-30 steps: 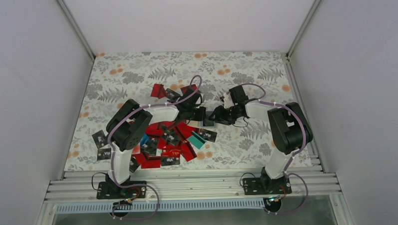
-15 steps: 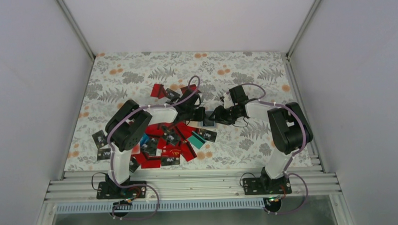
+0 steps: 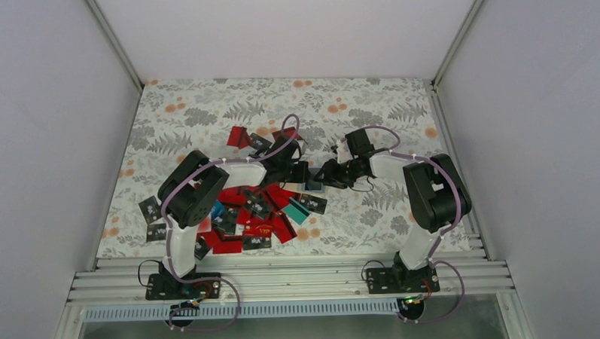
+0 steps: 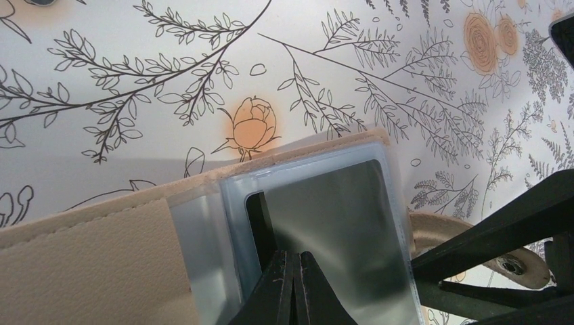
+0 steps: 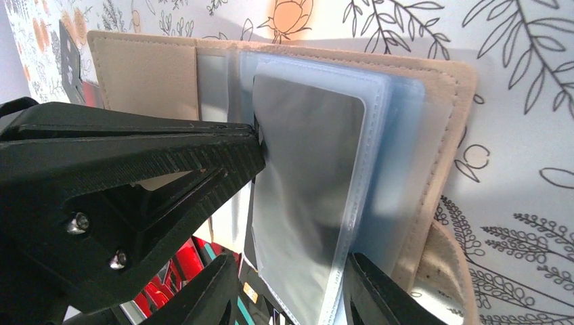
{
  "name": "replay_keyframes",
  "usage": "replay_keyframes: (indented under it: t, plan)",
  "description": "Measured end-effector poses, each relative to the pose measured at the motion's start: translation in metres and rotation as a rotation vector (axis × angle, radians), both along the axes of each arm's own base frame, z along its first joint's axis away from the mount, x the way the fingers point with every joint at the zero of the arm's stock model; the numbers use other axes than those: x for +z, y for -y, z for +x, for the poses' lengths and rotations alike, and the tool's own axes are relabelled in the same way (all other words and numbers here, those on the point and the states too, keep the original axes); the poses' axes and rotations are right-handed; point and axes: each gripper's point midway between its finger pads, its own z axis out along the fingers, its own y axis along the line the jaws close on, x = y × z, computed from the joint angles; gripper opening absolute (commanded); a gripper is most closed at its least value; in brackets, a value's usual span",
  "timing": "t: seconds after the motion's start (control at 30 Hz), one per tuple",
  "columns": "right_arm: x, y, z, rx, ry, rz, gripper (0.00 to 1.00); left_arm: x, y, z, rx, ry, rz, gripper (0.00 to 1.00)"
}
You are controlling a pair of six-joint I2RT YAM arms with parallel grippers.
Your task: Put the credit cards into the card holder
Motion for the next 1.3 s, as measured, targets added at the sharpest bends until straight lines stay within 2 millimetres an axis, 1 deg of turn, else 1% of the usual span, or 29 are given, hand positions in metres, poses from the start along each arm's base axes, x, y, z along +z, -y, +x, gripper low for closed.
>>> replay_keyframes:
  t: [0.37,0.67,1.0,1.3]
  plan:
    - [0.001,0.0,-0.003,0.0,0.004,-0.047,0.41,0.0,0.0,-0.001,0.012,-0.01,-0.006,0.02]
    - [0.01,-0.009,0.0,0.028,0.025,-0.093,0.41,0.001,-0.004,-0.004,0.016,-0.023,0.007,0.02]
    - [0.018,-0.018,0.003,0.047,0.05,-0.107,0.41,0.003,-0.01,-0.01,0.019,-0.039,0.023,0.02]
    - [0.026,-0.027,0.006,0.067,0.073,-0.11,0.41,0.008,-0.013,-0.013,0.028,-0.047,0.02,0.02]
